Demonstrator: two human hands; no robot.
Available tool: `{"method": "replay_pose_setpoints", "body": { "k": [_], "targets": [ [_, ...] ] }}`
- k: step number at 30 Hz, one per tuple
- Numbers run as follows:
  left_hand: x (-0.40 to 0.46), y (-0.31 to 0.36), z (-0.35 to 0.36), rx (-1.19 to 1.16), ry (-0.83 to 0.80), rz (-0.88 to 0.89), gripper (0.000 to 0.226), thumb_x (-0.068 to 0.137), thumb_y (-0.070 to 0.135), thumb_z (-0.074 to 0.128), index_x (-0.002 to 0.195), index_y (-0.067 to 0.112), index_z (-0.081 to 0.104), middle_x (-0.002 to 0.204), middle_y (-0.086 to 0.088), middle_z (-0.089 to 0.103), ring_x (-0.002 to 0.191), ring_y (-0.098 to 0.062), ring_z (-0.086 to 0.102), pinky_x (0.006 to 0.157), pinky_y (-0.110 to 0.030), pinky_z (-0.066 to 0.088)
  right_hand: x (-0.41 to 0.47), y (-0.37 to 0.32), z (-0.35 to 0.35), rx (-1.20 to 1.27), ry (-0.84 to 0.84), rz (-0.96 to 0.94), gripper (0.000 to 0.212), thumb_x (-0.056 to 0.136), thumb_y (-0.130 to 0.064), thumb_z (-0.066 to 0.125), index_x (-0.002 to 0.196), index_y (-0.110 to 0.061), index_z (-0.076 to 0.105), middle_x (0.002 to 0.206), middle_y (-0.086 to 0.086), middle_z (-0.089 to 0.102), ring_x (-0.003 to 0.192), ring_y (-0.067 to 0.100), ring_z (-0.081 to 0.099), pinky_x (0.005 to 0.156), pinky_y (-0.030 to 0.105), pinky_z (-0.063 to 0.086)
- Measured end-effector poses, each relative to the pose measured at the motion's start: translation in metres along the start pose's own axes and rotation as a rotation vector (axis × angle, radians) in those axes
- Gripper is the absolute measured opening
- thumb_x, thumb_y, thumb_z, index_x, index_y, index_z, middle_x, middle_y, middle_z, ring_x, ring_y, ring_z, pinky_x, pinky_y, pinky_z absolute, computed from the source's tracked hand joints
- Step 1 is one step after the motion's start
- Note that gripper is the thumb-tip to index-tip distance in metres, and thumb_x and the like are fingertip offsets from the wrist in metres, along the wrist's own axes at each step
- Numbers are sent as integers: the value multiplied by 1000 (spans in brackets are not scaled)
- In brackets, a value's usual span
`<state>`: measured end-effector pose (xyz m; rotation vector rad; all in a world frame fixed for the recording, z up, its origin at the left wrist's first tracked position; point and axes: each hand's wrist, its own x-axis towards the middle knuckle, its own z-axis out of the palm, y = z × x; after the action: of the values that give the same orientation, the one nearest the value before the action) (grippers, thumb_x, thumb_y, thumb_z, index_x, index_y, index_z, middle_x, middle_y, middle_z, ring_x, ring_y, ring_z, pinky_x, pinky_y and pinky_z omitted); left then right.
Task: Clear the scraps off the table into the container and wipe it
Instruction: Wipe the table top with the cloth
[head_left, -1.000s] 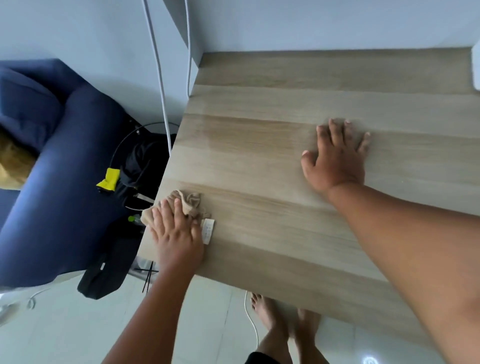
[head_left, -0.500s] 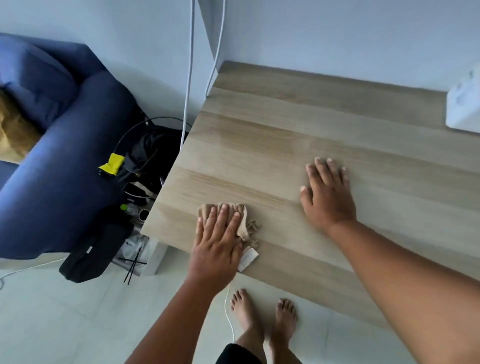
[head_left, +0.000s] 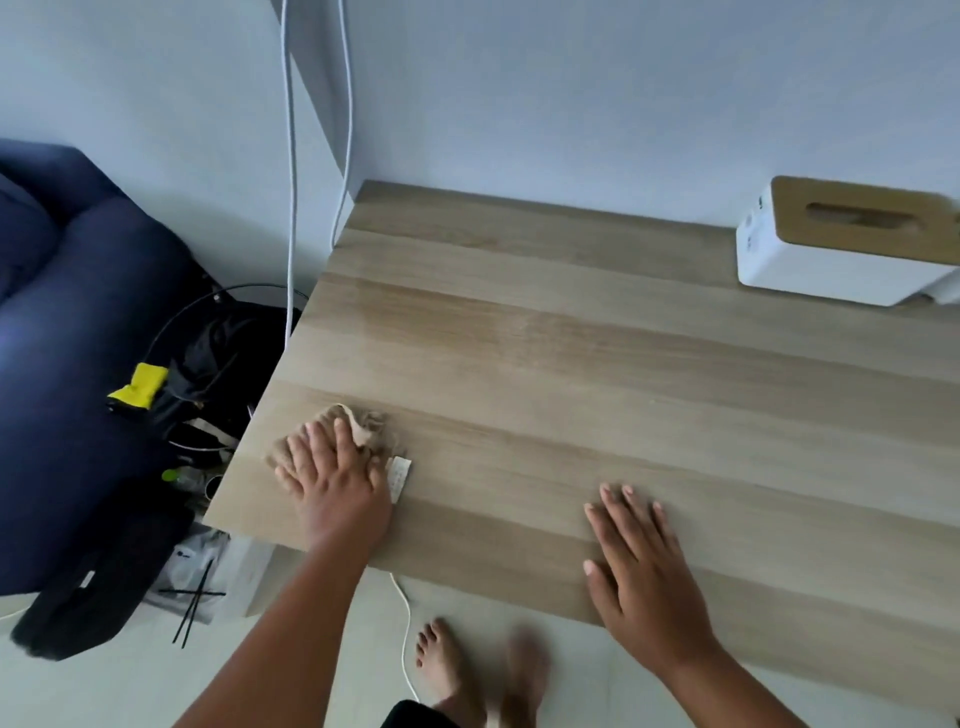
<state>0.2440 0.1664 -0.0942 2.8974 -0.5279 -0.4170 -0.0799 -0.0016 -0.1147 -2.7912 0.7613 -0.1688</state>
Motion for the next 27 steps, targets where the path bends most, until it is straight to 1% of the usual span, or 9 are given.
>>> {"method": "replay_pose_setpoints", "body": {
  "k": [6,9,12,15,17,20,22,25,27],
  "targets": [
    [-55,117,36,88,-102,409,80,98,56,29,166,21,5,172,-13,-9,158,-35,-16,124,-57,-12,4,15,-23,160,108,181,61,97,-34,47,148,-2,51,155,15,49,146,34,45,119,57,34],
    [-84,178,47,-19,-263,589,77,102,55,33,166,25,1,172,-8,-15,157,-29,-22,124,-51,-19,7,22,-33,318,194,244,58,98,-32,49,149,-4,50,150,13,54,139,31,52,116,47,41],
    [-87,215,38,-212,-389,692,65,107,41,35,165,24,11,174,-5,5,160,-23,-2,129,-44,-1,16,29,-42,362,201,223,55,100,-33,49,149,-10,50,154,7,50,143,23,47,119,33,34],
    [-64,204,18,-380,-311,659,58,107,34,38,162,22,27,168,-1,31,155,-18,26,127,-40,21,29,34,-42,319,204,155,50,100,-30,57,146,-12,55,156,3,49,148,18,40,121,36,35],
    [-39,179,11,-365,-217,621,55,106,34,44,158,18,36,163,-3,40,152,-20,33,126,-39,24,38,38,-39,251,199,58,47,96,-27,65,140,-9,62,151,6,54,149,23,40,119,46,38],
    [5,140,10,-185,-126,649,57,106,42,46,156,14,42,165,-7,35,155,-24,25,126,-37,16,52,42,-31,153,136,-65,50,94,-32,68,137,-9,65,148,9,57,150,29,39,120,51,37],
    [32,120,12,-43,-90,690,65,101,55,38,156,20,42,169,-6,27,158,-26,17,128,-43,12,64,40,-27,77,50,-96,56,97,-39,62,145,-11,58,158,9,47,154,28,30,123,50,31],
    [62,101,15,105,-1,702,78,93,72,34,159,30,34,171,-5,20,159,-29,12,128,-53,8,80,35,-21,-49,-23,-90,62,100,-49,51,154,-18,47,167,5,33,157,28,22,124,51,26],
    [73,96,20,118,49,672,84,91,78,36,160,32,28,171,-6,18,159,-30,10,127,-56,8,92,33,-17,-105,-26,-71,64,99,-55,49,154,-23,46,167,2,34,154,29,29,116,52,31]
  ]
}}
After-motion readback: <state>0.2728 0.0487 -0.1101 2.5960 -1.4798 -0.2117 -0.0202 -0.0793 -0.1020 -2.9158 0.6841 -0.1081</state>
